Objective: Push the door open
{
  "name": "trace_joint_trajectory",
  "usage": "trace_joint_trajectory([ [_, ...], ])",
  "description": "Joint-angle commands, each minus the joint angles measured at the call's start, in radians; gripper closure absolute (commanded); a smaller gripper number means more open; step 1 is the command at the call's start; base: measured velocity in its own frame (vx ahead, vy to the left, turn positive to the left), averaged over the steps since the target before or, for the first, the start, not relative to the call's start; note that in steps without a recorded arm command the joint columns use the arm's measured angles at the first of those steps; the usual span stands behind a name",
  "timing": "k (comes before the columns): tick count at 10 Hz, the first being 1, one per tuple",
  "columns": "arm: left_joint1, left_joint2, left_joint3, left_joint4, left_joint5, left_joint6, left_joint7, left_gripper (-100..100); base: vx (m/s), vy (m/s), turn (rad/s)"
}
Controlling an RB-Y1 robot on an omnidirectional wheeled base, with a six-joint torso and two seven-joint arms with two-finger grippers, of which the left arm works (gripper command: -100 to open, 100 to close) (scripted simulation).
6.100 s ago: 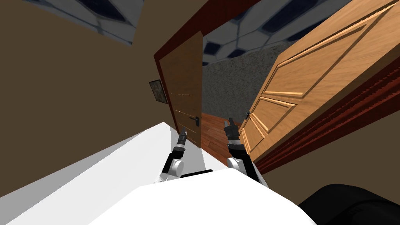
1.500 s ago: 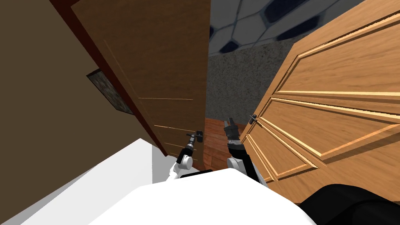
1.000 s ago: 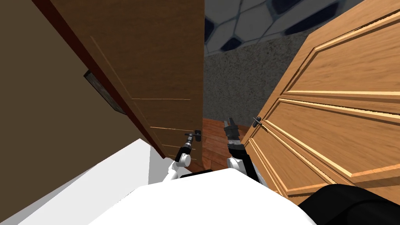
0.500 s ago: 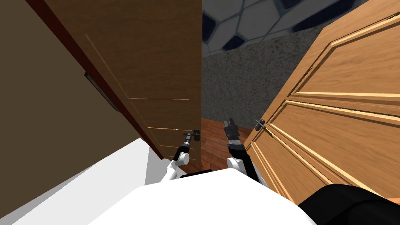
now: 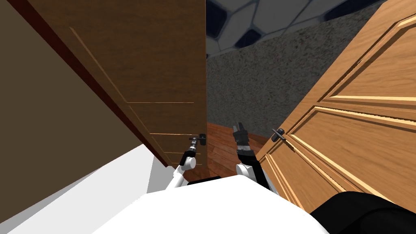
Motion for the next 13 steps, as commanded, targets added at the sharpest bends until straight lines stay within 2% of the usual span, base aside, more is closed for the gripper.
trace_joint_trajectory([
  [1,0.002,-0.009,0.033,-0.008,-0.001,0.003,-0.007,100,0.119,-0.140,0.089],
  [5,-0.011,-0.050,0.088,0.007,-0.002,0.003,-0.005,100,0.141,-0.170,0.099],
  [6,-0.007,-0.037,0.084,0.008,0.000,0.003,-0.003,100,0.073,-0.074,0.063],
  [7,-0.011,-0.019,0.104,0.008,0.003,-0.001,-0.007,100,0.107,-0.052,0.040],
  [13,-0.020,0.027,0.169,0.016,0.015,-0.009,-0.023,100,0.168,-0.096,0.060],
])
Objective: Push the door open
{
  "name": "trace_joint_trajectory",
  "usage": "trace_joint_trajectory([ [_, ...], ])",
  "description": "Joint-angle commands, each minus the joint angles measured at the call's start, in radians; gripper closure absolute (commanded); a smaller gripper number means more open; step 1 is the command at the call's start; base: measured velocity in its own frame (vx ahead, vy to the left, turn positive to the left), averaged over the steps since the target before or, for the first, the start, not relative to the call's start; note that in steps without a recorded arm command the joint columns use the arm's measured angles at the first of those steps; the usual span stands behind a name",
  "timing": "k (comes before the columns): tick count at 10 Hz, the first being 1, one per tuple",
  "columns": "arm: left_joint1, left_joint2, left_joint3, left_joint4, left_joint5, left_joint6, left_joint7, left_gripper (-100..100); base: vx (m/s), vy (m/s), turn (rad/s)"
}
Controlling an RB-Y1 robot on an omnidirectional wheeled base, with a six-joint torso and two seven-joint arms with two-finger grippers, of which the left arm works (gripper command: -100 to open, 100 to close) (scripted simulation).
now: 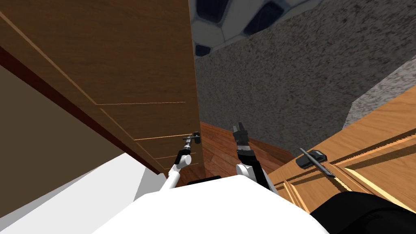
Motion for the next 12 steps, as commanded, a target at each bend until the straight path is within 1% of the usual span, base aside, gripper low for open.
trace_joint_trajectory([
  [1,-0.004,0.013,0.029,0.002,0.002,-0.014,-0.009,100,0.176,-0.092,0.067],
  [3,-0.006,0.018,0.043,0.004,0.004,-0.015,-0.012,100,0.115,-0.056,0.029],
  [5,-0.011,0.023,0.073,0.008,0.010,-0.019,-0.020,100,0.142,-0.105,0.066],
  [8,-0.014,0.024,0.096,0.011,0.014,-0.021,-0.026,100,0.126,-0.087,0.066],
  [9,-0.016,0.022,0.111,0.014,0.017,-0.023,-0.030,100,0.128,-0.076,0.060],
  [10,-0.016,0.022,0.111,0.014,0.017,-0.023,-0.030,100,0.094,-0.061,0.056],
  [11,-0.017,0.022,0.119,0.015,0.018,-0.024,-0.032,100,0.080,-0.060,0.015],
  [12,-0.020,0.018,0.134,0.017,0.021,-0.025,-0.036,100,0.111,-0.092,0.066],
])
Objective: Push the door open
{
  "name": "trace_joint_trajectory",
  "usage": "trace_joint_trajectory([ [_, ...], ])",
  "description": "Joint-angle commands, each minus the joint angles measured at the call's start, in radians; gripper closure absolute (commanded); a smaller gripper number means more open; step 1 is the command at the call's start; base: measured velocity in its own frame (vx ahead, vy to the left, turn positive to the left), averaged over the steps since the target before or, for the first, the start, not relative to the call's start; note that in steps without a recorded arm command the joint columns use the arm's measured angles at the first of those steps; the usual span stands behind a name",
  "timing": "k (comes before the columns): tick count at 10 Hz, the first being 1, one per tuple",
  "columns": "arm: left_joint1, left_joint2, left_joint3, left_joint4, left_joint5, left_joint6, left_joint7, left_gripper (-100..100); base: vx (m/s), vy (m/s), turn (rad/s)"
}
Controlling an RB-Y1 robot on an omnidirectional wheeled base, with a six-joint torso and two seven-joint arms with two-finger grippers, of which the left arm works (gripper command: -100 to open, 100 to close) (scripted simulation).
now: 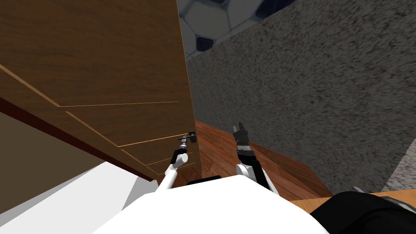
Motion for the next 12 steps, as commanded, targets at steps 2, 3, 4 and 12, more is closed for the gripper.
trace_joint_trajectory([
  [2,-0.003,-0.001,0.045,-0.004,0.006,-0.011,-0.012,100,0.129,-0.093,0.080],
  [3,-0.005,-0.008,0.059,-0.002,0.009,-0.012,-0.015,100,0.157,-0.117,0.100],
  [4,-0.006,-0.011,0.065,-0.001,0.010,-0.013,-0.017,100,0.151,-0.107,0.087],
  [12,-0.011,-0.033,0.145,0.009,0.032,-0.026,-0.042,100,0.144,-0.075,0.068],
])
